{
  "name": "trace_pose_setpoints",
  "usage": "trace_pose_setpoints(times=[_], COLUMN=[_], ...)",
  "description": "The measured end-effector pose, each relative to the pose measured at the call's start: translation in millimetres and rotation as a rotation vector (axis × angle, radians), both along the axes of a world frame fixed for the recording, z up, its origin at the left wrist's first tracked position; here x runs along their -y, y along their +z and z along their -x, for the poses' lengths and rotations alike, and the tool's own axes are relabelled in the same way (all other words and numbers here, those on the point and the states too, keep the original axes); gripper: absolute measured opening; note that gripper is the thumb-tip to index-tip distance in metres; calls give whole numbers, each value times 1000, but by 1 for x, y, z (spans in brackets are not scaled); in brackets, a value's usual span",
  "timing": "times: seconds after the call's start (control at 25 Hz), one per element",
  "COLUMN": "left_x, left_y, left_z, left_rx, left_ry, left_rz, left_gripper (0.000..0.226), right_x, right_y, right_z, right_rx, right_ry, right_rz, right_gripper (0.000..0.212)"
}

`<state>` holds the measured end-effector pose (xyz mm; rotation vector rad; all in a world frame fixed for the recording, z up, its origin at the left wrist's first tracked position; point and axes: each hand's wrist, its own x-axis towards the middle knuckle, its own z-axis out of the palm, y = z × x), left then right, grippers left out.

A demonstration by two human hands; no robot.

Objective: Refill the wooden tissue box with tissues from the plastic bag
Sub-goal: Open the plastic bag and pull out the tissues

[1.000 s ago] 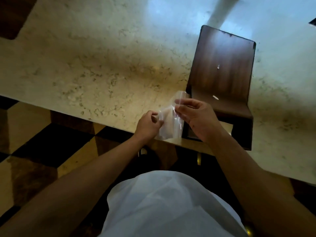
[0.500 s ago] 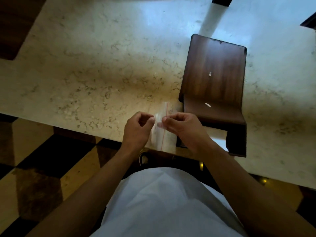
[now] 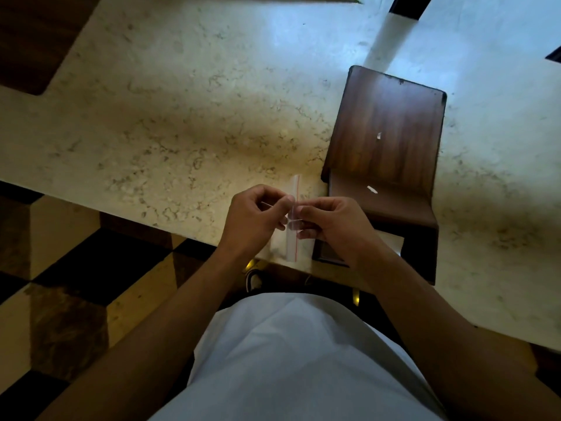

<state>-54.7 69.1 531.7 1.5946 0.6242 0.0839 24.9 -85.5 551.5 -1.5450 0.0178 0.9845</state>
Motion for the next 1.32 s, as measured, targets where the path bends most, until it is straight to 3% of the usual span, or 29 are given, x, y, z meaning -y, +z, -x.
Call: trace_pose_setpoints(times=[0.36,0.68,0.84,1.04,1.32], left_x=[4,-2,-10,-15,-5], left_y=[7,16,19,24,23], left_z=[4,2,0,-5,-7], left_rx=[-54,-99,-153,-229,-146], left_ry=[-70,-156,-281,-503,-373], left_rz=[58,10,-70,-193,-187], left_gripper=[26,14,11,20,29], right_x=[5,10,9,5,3], right_y=[1,1,2,4,2], right_z=[1,1,1,-1,9], right_rx=[111,164,174,295,432], right_ry=[110,173,190,271,203], right_rz=[57,49,57,130,195], right_gripper=[17,15,23,5,12])
